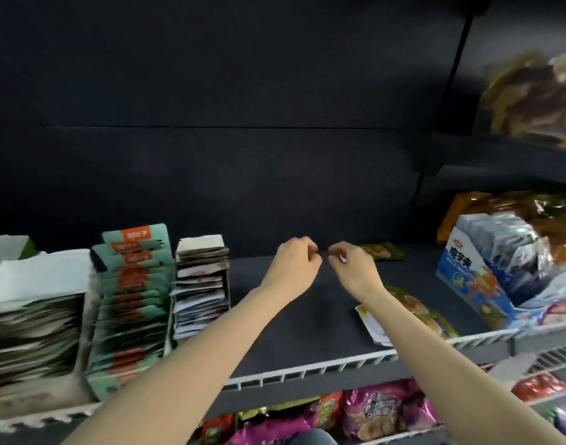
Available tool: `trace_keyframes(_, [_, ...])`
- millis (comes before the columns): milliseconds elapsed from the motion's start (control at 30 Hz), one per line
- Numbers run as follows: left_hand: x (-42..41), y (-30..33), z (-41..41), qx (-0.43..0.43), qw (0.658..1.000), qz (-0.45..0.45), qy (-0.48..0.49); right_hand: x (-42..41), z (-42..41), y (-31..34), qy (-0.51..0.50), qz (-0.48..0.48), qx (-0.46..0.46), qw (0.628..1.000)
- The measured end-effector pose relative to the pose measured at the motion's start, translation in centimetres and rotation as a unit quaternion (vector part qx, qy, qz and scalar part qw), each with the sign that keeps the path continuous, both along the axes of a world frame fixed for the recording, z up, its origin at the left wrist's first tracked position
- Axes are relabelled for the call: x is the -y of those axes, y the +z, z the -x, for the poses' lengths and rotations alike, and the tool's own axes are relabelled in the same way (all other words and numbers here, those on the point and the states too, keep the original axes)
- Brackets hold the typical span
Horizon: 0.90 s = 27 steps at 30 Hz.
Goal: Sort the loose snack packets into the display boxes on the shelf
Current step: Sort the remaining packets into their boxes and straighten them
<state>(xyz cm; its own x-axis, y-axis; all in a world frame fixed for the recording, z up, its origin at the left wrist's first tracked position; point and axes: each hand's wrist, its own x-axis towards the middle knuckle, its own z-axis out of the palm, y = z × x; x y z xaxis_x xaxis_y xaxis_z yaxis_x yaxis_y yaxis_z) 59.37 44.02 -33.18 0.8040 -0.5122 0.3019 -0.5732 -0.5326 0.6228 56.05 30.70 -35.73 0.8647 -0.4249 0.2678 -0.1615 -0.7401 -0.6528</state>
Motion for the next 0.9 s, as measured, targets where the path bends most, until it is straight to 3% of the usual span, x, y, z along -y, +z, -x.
trace_keyframes(67, [3.6, -1.5, -2.0, -0.14, 0.989, 0.031, 0.025, 3.4, -1.1, -1.7, -0.03, 0.004, -0.035, 0.999])
trace_keyframes(167, [8.2, -4.1, -5.4, -0.301, 0.945, 0.113, 0.059, 8.3, -3.2, -3.6, -0.061, 0.023, -0.082, 0.994])
trace_keyframes(267, [11.5, -6.4, -8.4, -0.381, 0.905, 0.166, 0.087, 12.1, -5.7, -4.9, -0.063, 0.048, -0.145, 0.986])
trace_keyframes(367, [13.6, -7.1, -9.7, -0.413, 0.887, 0.184, 0.09, 14.2, -7.4, -5.8, -0.053, 0.109, -0.212, 0.97])
trace_keyframes(633, [15.2, -7.4, -9.6, -0.38, 0.9, 0.142, 0.16, 11.6, -6.4, -5.7, -0.026, 0.196, -0.233, 0.952])
trace_keyframes(767, [11.6, -7.0, -8.4, -0.278, 0.937, 0.022, 0.21, 8.7, -4.6, -4.9, 0.018, 0.203, -0.24, 0.949])
trace_keyframes(900, [5.9, -4.3, -6.2, -0.15, 0.956, -0.118, 0.222, 5.0, -2.5, -2.5, 0.095, 0.102, -0.218, 0.966])
